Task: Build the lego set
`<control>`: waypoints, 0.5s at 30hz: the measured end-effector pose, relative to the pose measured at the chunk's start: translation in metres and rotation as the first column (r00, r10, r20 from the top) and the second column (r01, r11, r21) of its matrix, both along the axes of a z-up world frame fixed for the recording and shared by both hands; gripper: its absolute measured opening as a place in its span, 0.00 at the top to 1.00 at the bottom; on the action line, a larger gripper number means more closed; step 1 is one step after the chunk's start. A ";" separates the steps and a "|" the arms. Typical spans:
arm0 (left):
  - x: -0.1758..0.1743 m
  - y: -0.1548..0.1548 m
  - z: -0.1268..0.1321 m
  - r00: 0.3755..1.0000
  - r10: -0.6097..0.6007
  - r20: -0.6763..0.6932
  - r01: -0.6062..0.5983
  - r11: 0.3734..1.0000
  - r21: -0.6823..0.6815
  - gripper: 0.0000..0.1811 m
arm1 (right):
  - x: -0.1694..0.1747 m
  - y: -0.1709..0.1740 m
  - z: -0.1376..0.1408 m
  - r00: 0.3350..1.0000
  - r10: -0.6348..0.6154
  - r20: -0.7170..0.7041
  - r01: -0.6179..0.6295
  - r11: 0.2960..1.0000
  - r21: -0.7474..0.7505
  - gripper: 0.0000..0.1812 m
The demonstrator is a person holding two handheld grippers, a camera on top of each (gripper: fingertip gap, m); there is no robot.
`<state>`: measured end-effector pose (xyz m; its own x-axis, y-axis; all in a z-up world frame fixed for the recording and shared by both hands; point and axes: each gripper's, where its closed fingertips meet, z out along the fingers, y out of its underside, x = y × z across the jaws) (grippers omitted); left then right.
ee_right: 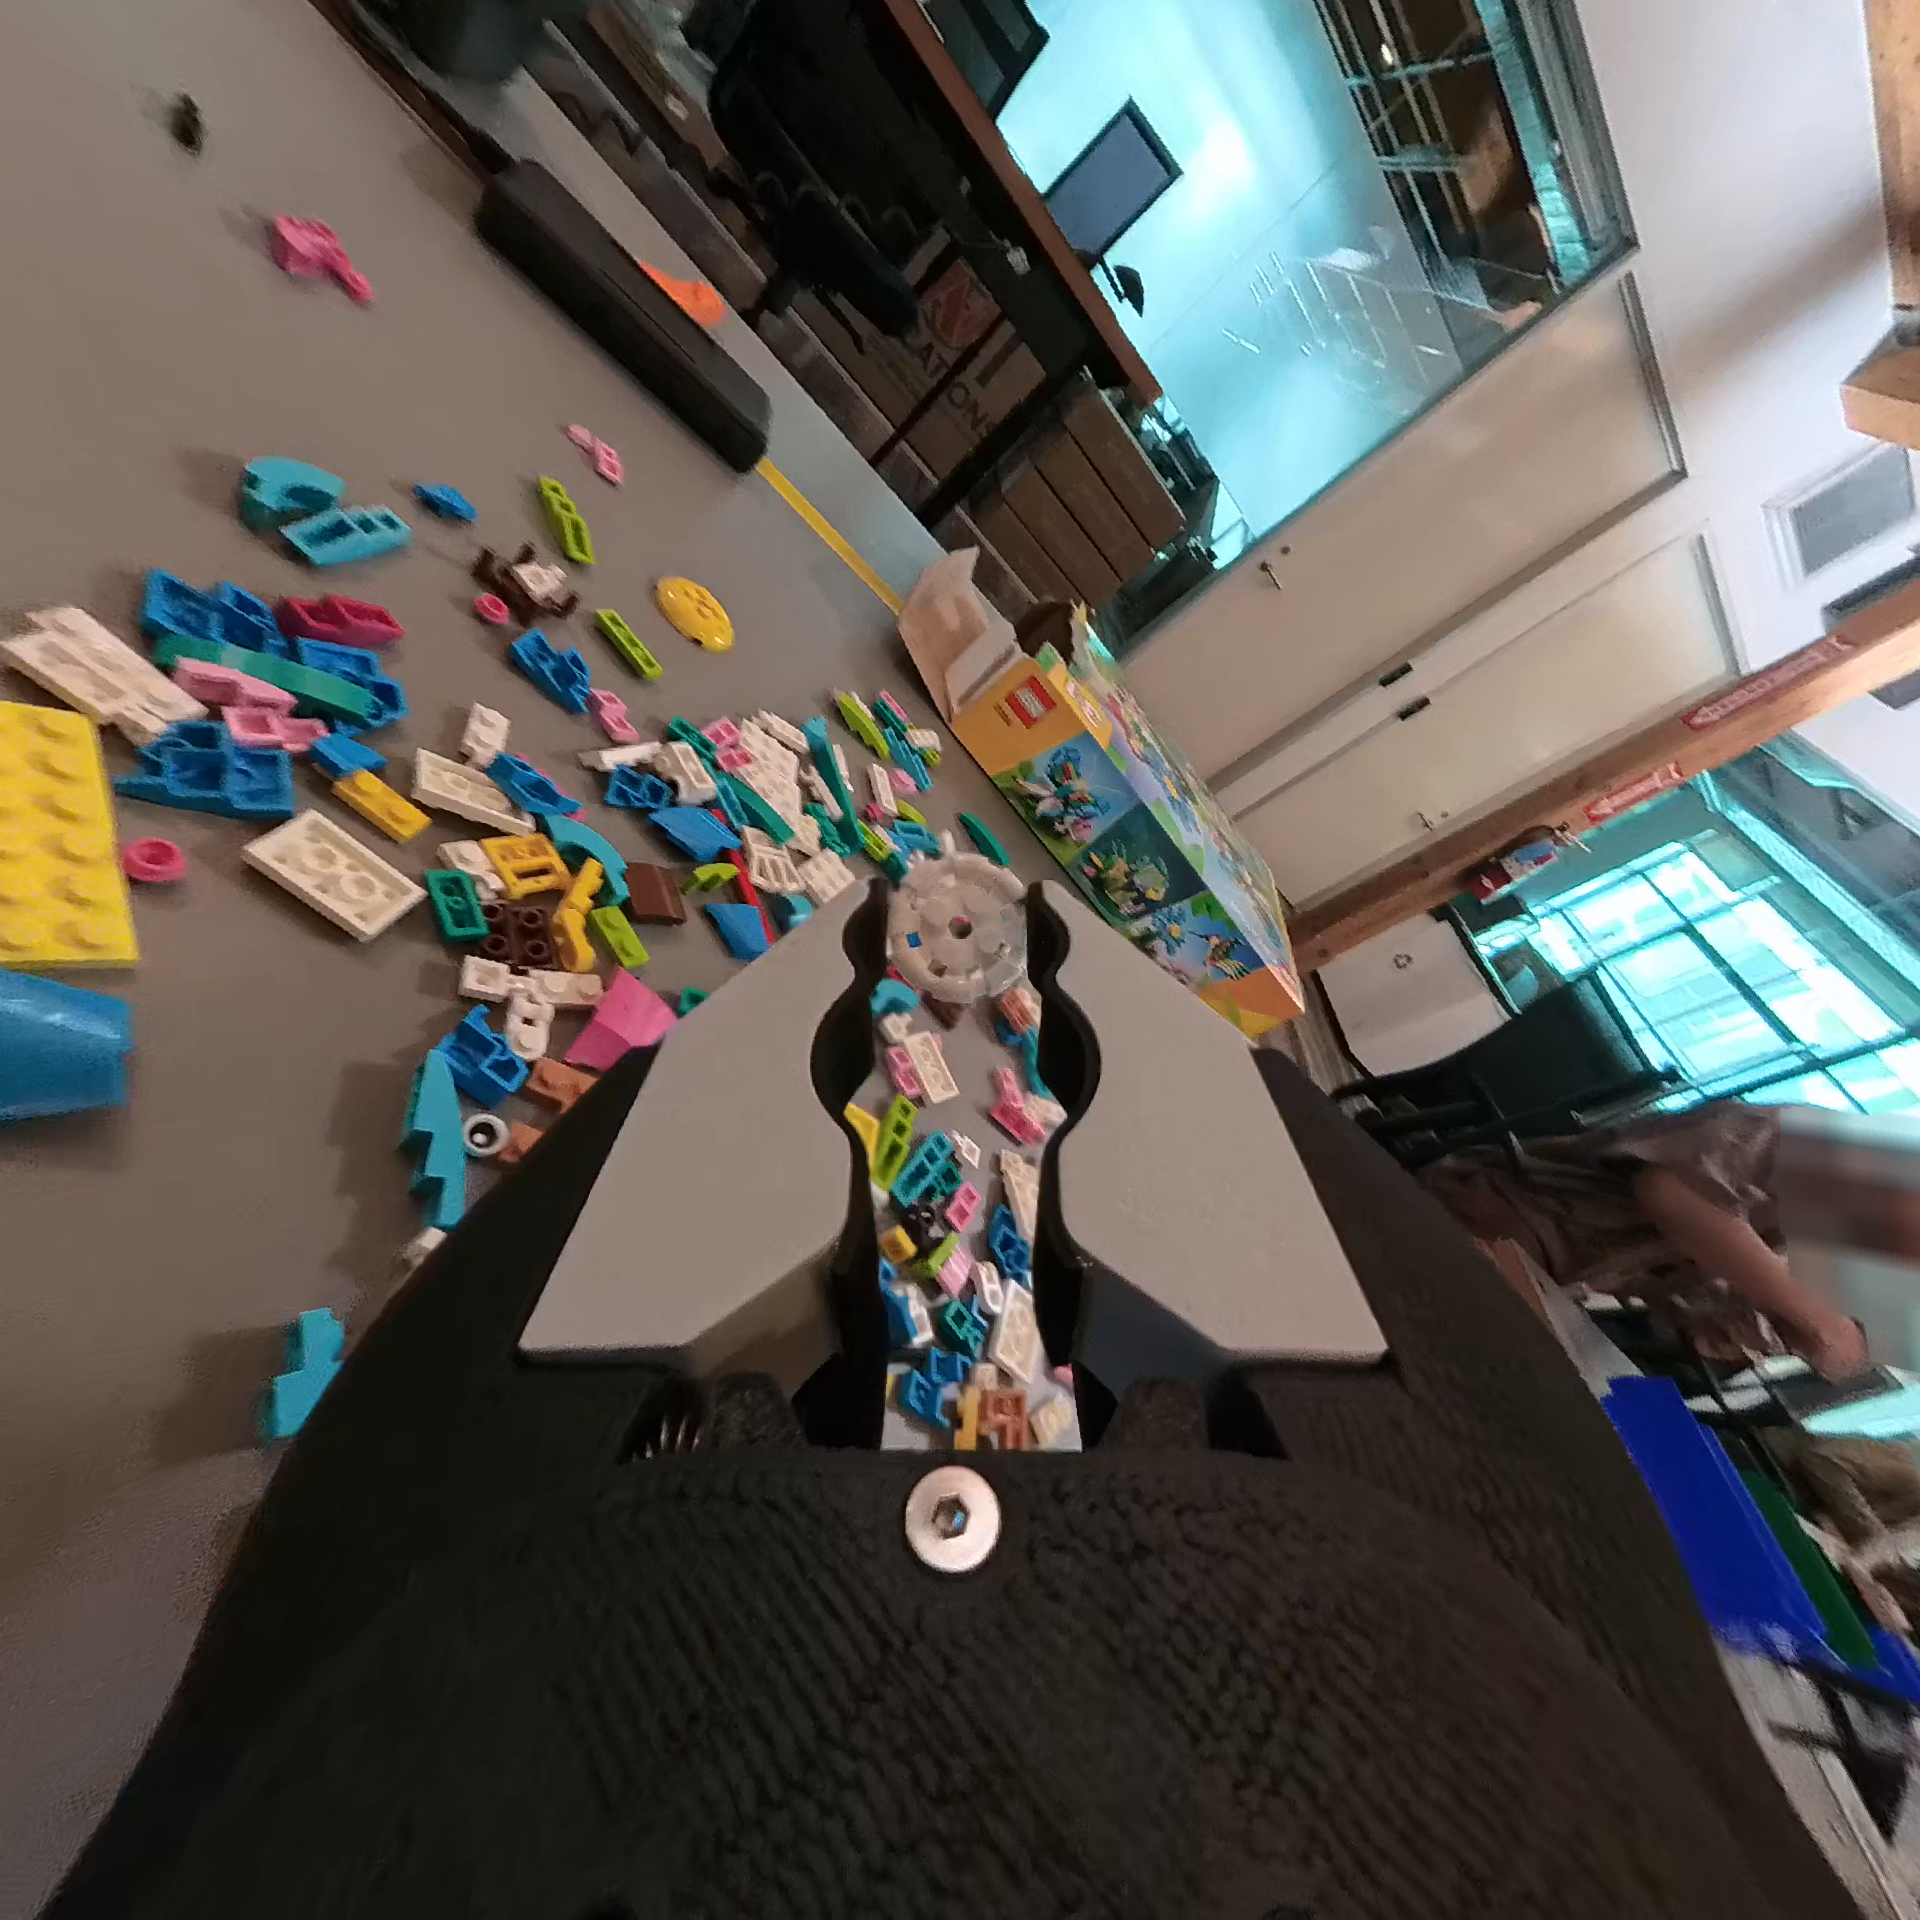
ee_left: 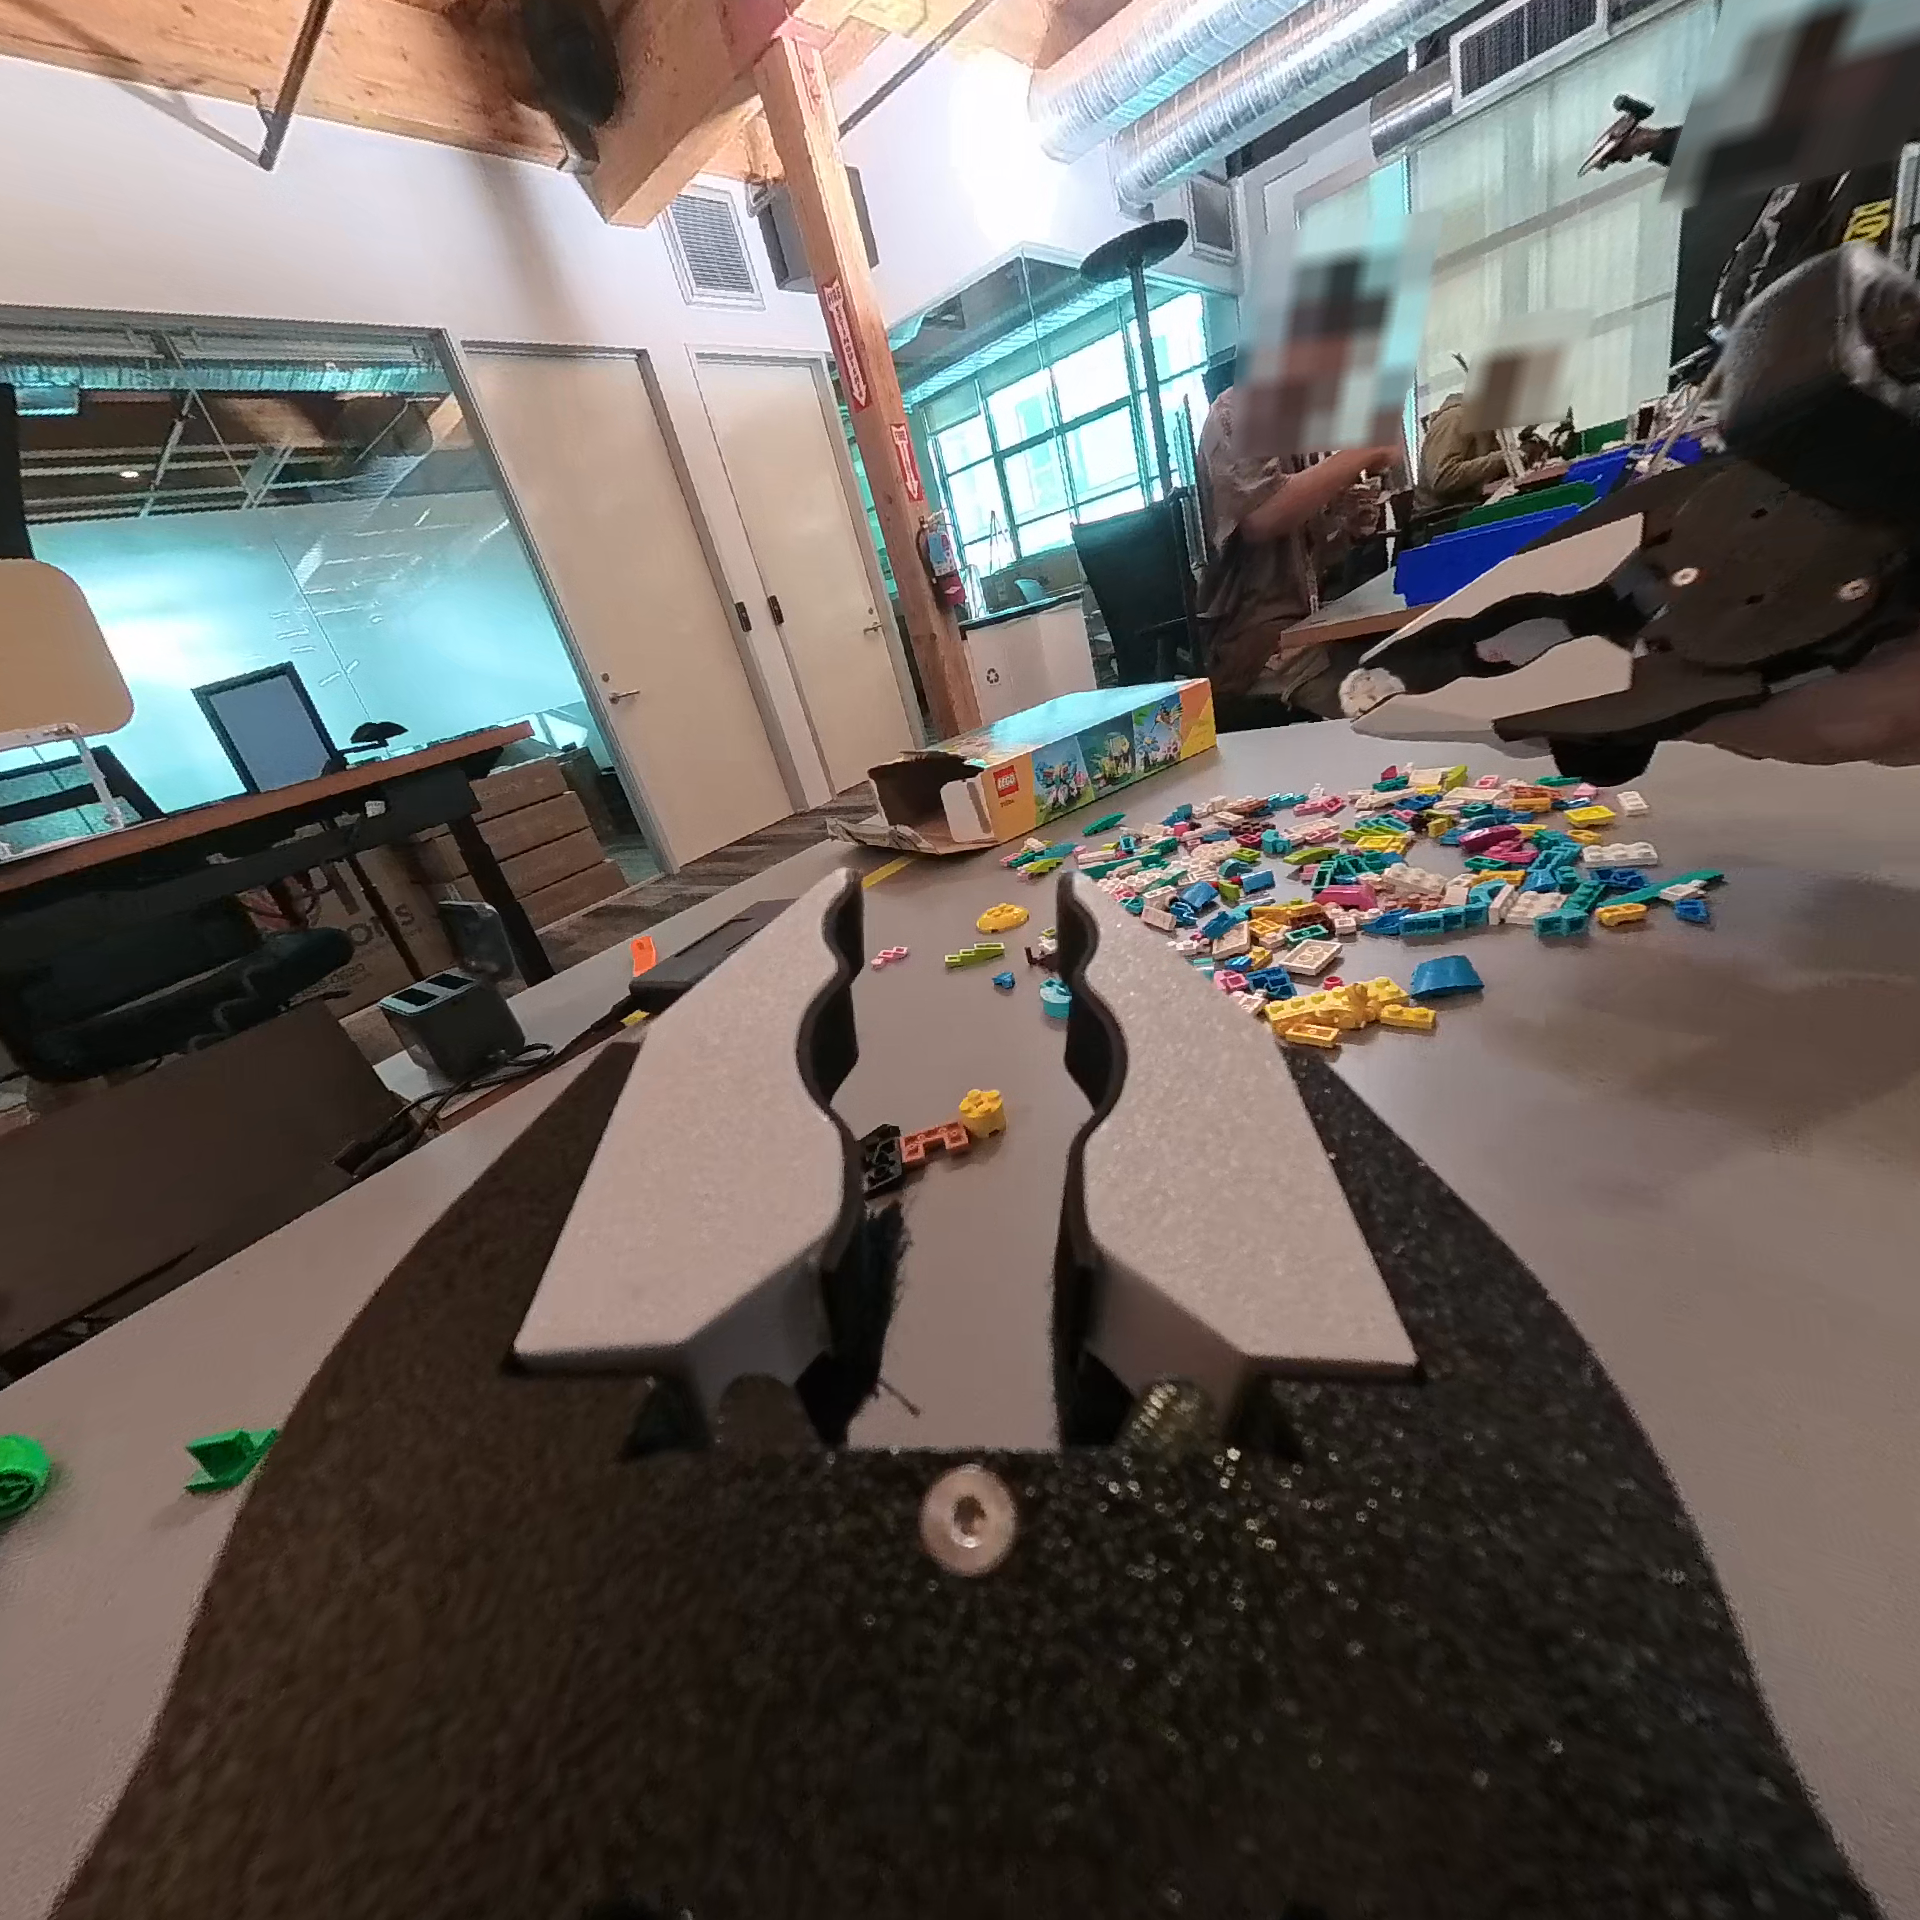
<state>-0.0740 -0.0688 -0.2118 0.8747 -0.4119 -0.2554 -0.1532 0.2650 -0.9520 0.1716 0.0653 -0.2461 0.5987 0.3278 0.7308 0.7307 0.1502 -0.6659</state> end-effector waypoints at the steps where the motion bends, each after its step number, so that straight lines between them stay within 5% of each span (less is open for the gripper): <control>1: -0.001 0.000 0.001 1.000 0.006 0.000 -0.006 1.000 0.003 0.81 | -0.005 -0.003 0.000 1.000 0.026 -0.004 -0.027 1.000 -0.005 0.86; 7: -0.016 0.004 0.004 0.998 0.055 0.002 -0.055 0.998 0.029 0.81 | -0.075 -0.041 0.002 0.940 0.337 -0.059 -0.341 0.936 -0.089 0.86; 15: -0.017 0.005 0.002 0.999 0.050 -0.011 -0.050 0.998 0.043 0.82 | -0.195 -0.131 -0.036 0.664 0.723 -0.192 -0.717 0.541 -0.439 0.86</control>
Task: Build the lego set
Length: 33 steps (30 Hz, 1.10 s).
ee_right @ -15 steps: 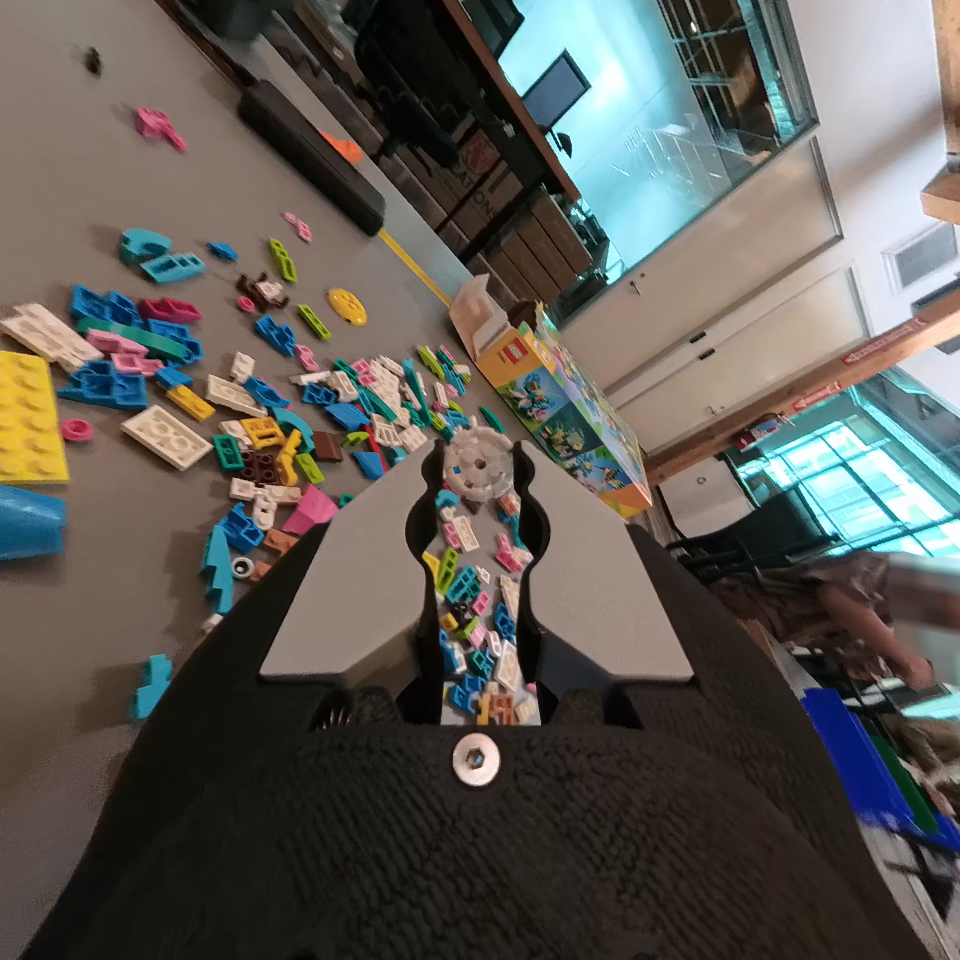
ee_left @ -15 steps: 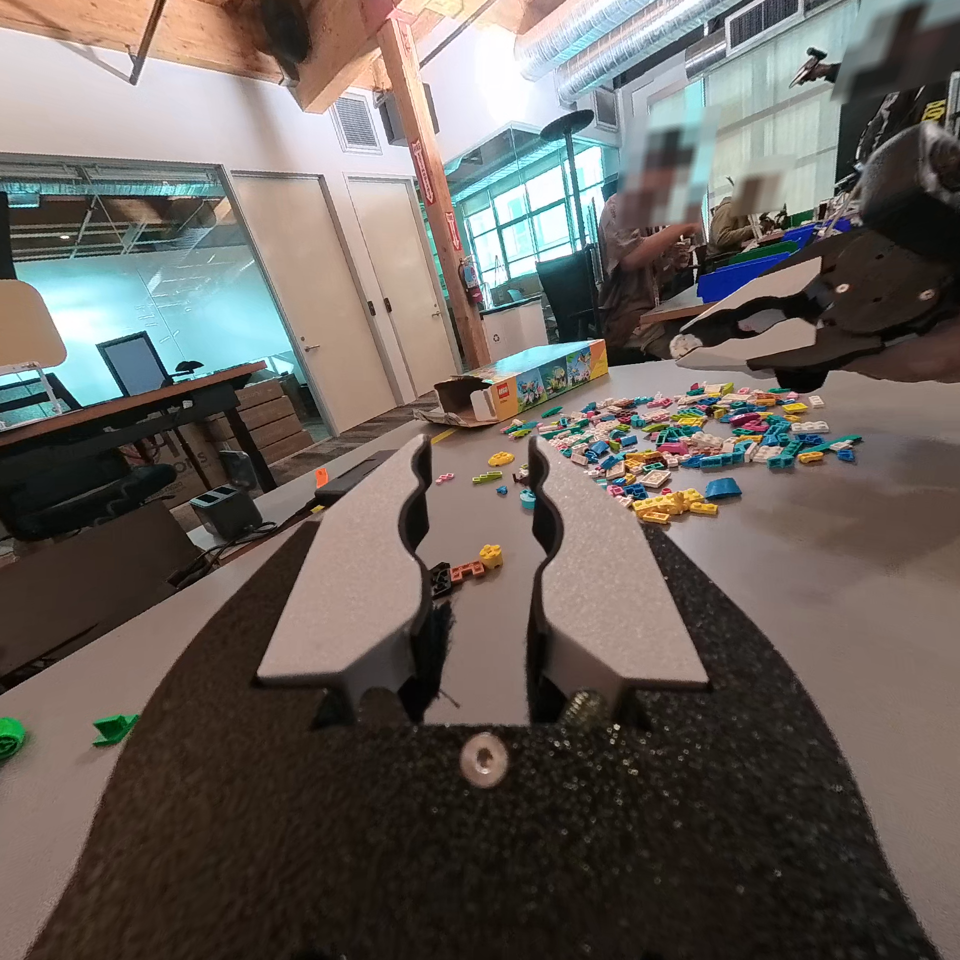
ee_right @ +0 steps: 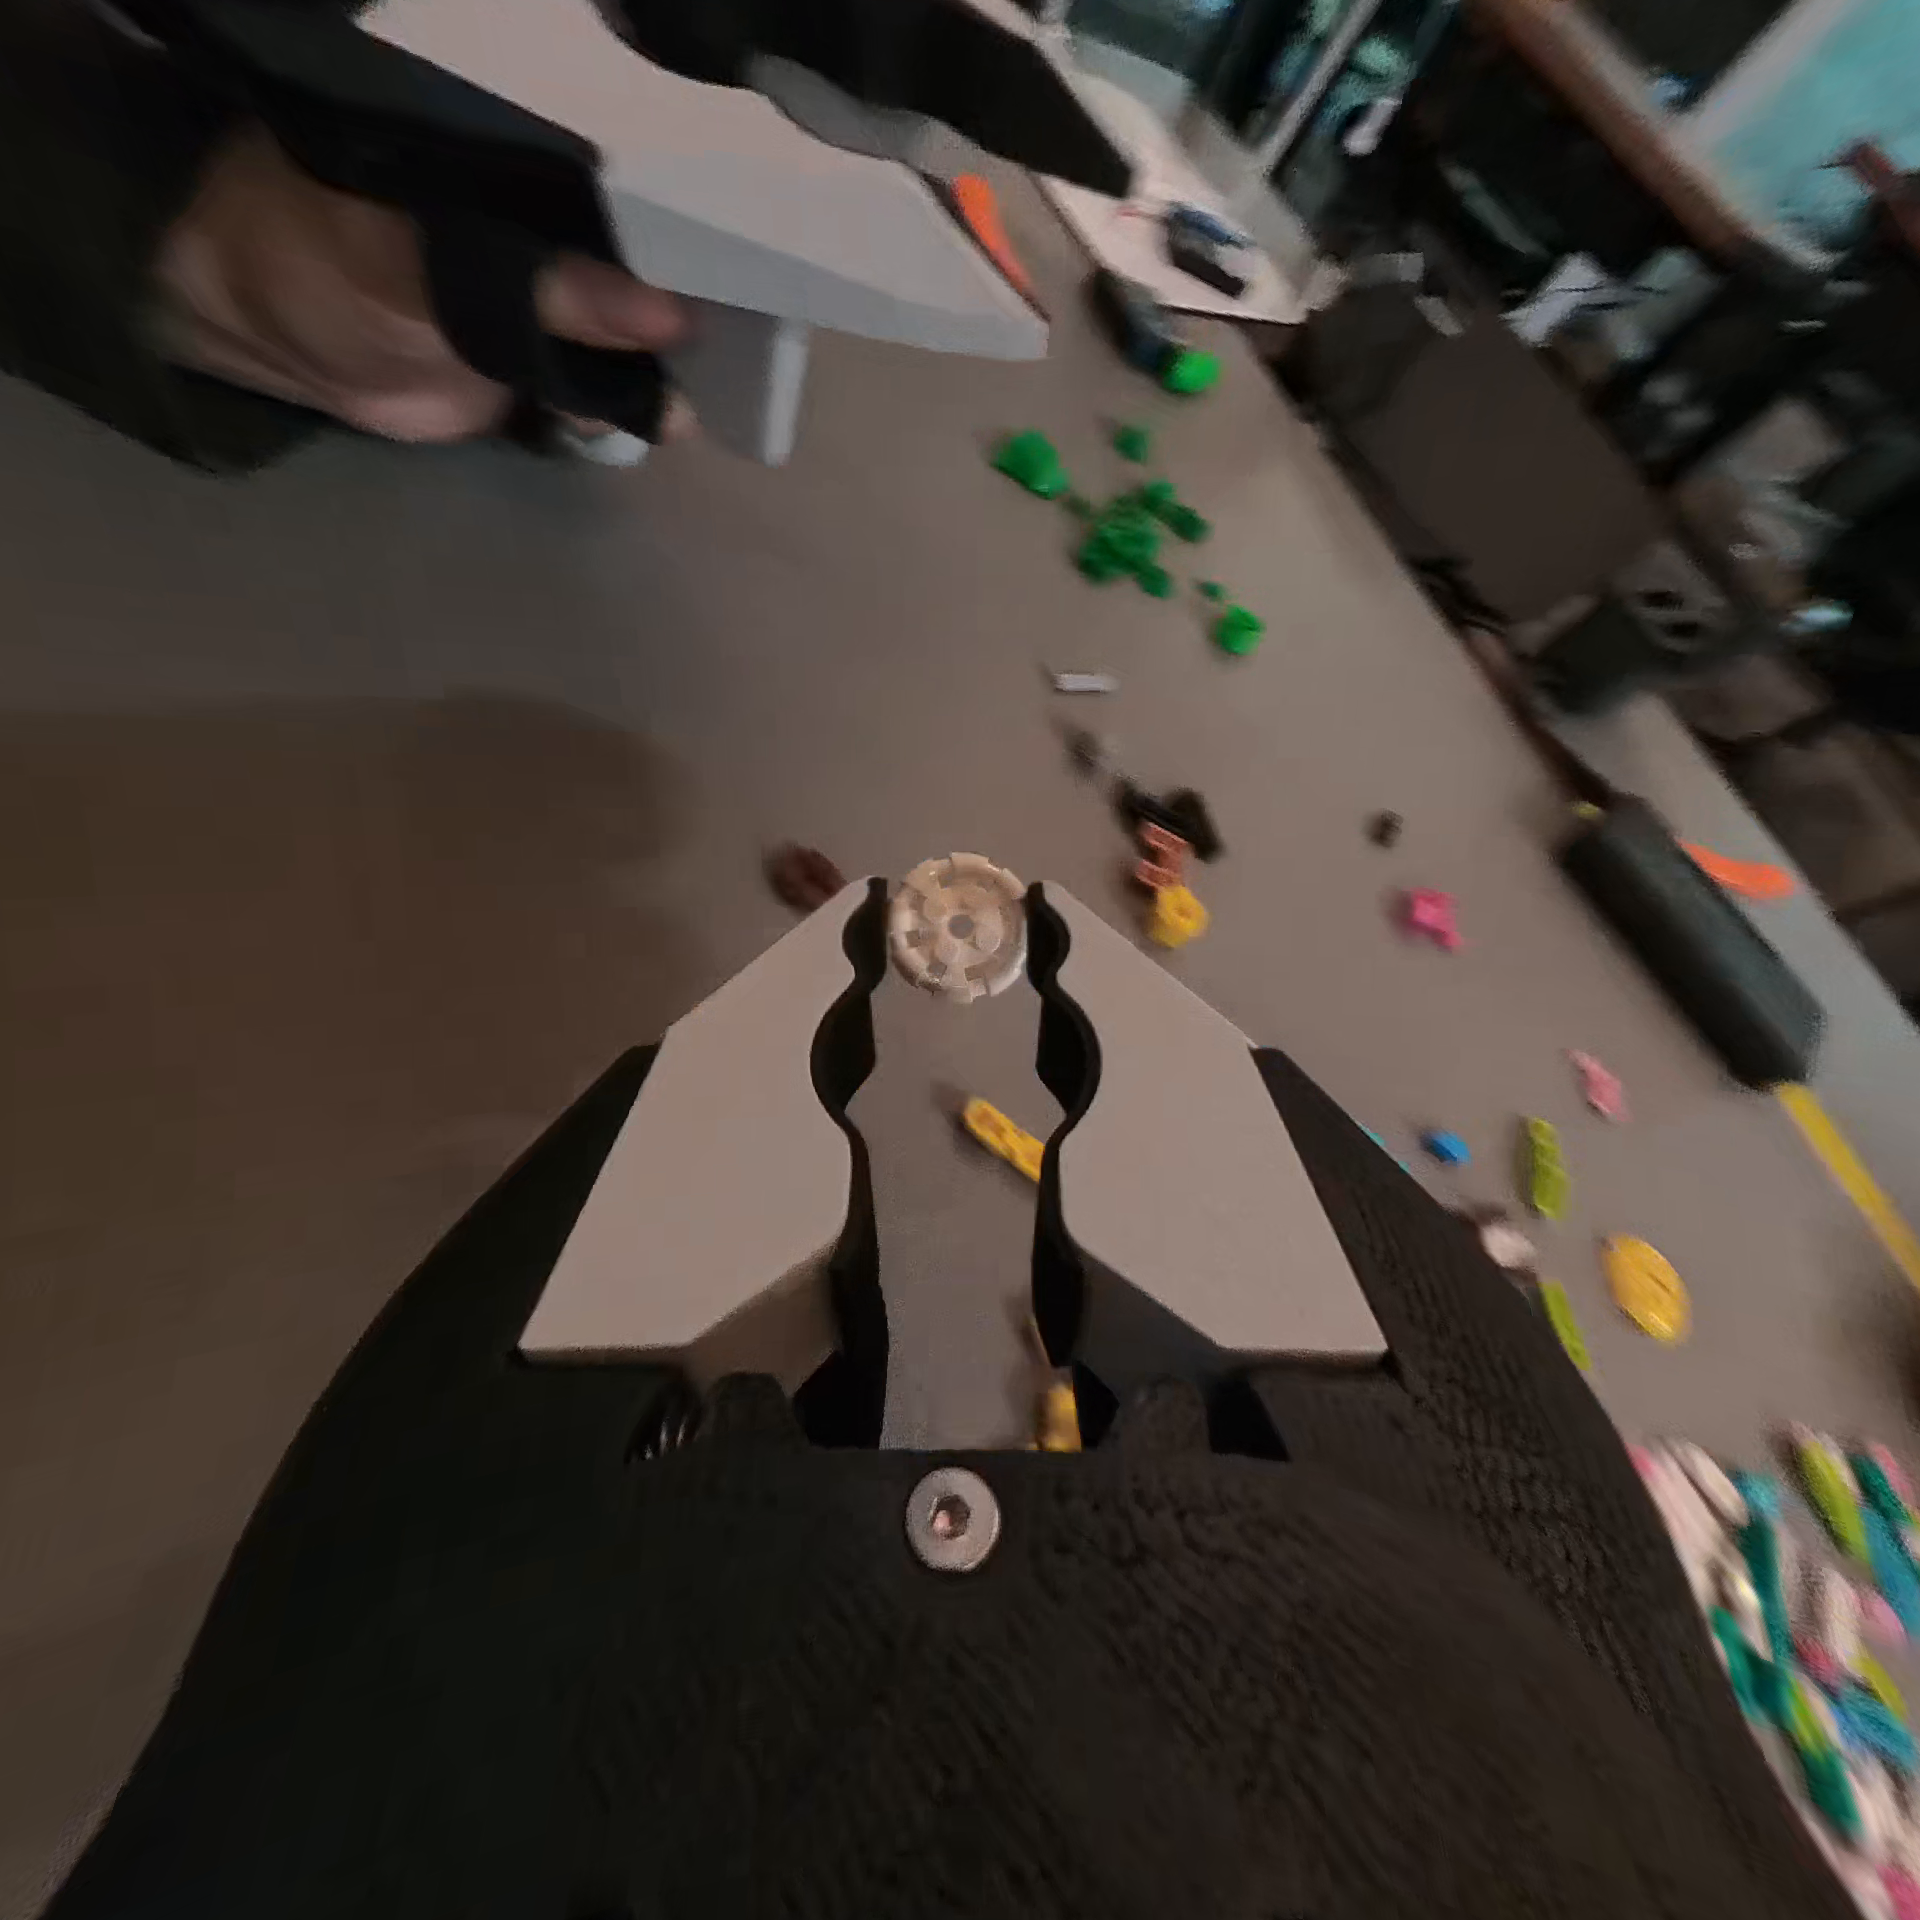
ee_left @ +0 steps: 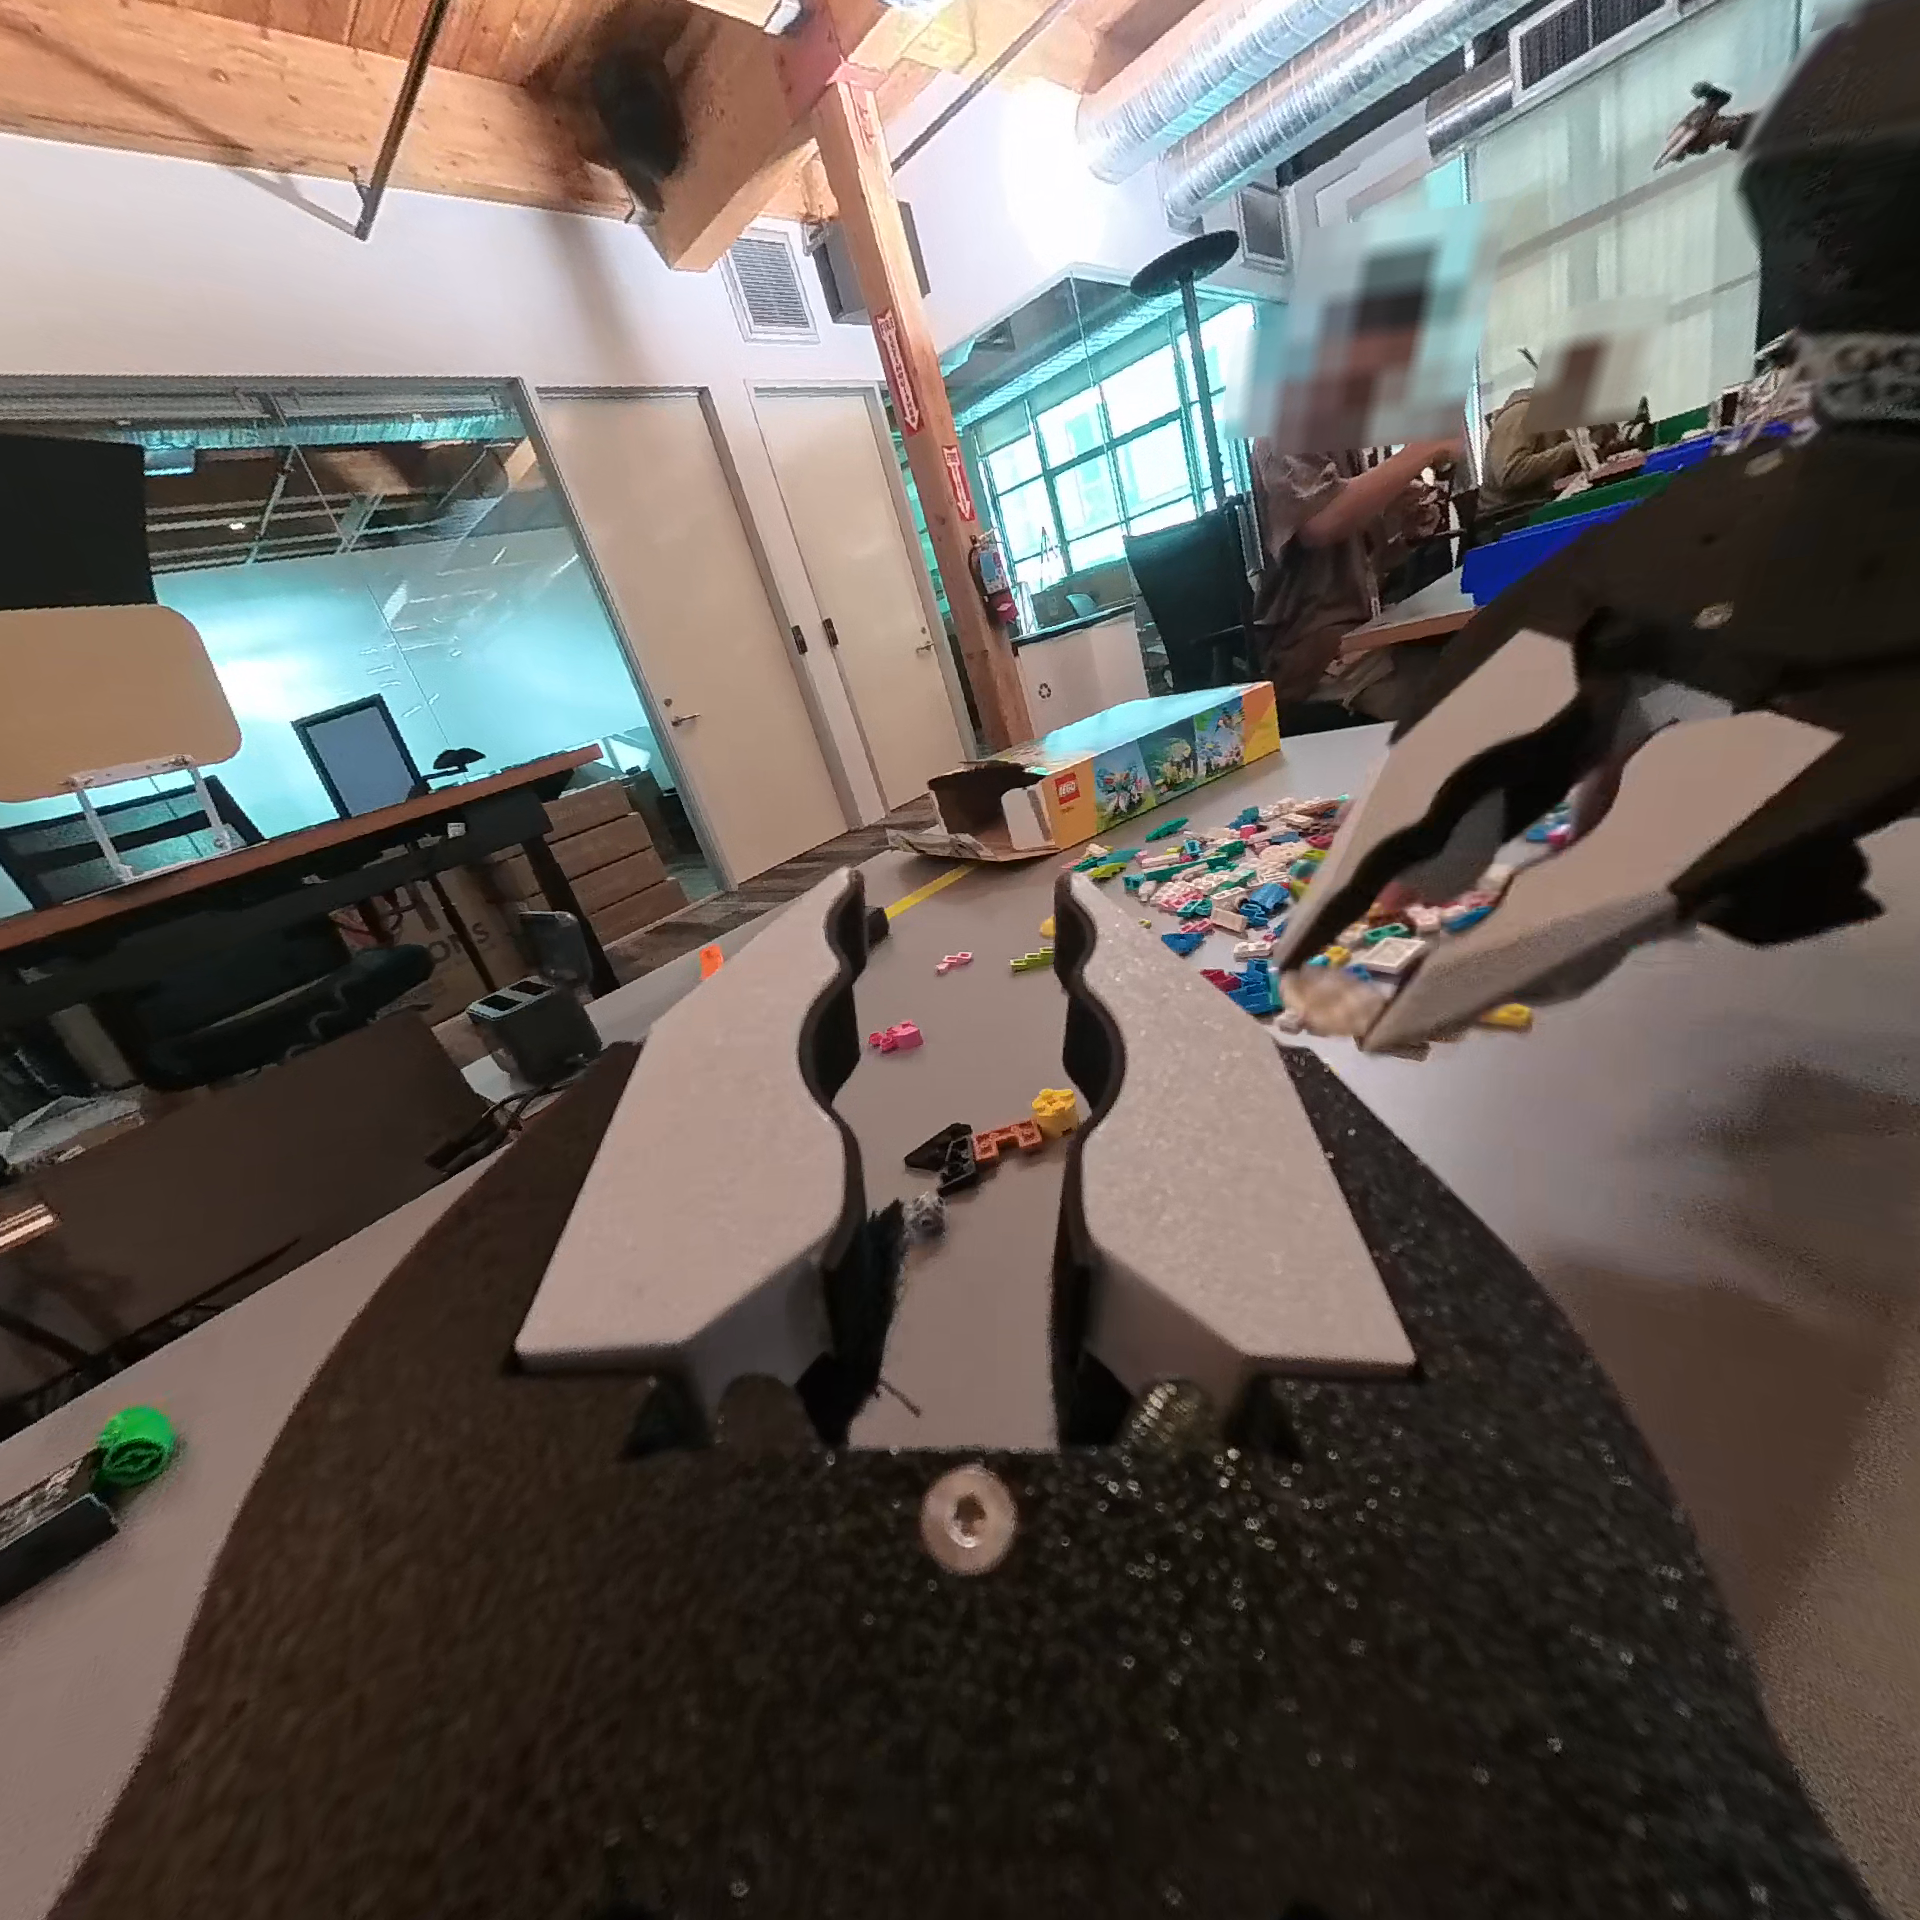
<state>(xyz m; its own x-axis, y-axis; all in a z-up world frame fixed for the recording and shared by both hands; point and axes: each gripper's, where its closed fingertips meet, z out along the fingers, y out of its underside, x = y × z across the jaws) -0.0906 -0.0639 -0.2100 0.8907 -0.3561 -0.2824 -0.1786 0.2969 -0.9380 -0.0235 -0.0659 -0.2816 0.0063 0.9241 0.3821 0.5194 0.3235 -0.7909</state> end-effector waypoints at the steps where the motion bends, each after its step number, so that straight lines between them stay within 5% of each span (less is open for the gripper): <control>1: -0.001 0.000 0.001 1.000 0.002 0.007 -0.002 1.000 0.000 0.82 | -0.008 -0.006 -0.004 0.999 0.038 0.024 -0.038 0.999 -0.026 0.86; 10: -0.011 0.004 0.002 0.999 0.019 0.039 -0.019 1.000 -0.010 0.82 | -0.035 -0.021 -0.038 0.955 0.214 0.204 -0.179 0.968 -0.178 0.86; 33: -0.005 0.004 -0.003 0.999 -0.003 0.034 0.004 0.999 -0.032 0.82 | -0.033 -0.021 -0.050 0.941 0.232 0.247 -0.178 0.958 -0.225 0.86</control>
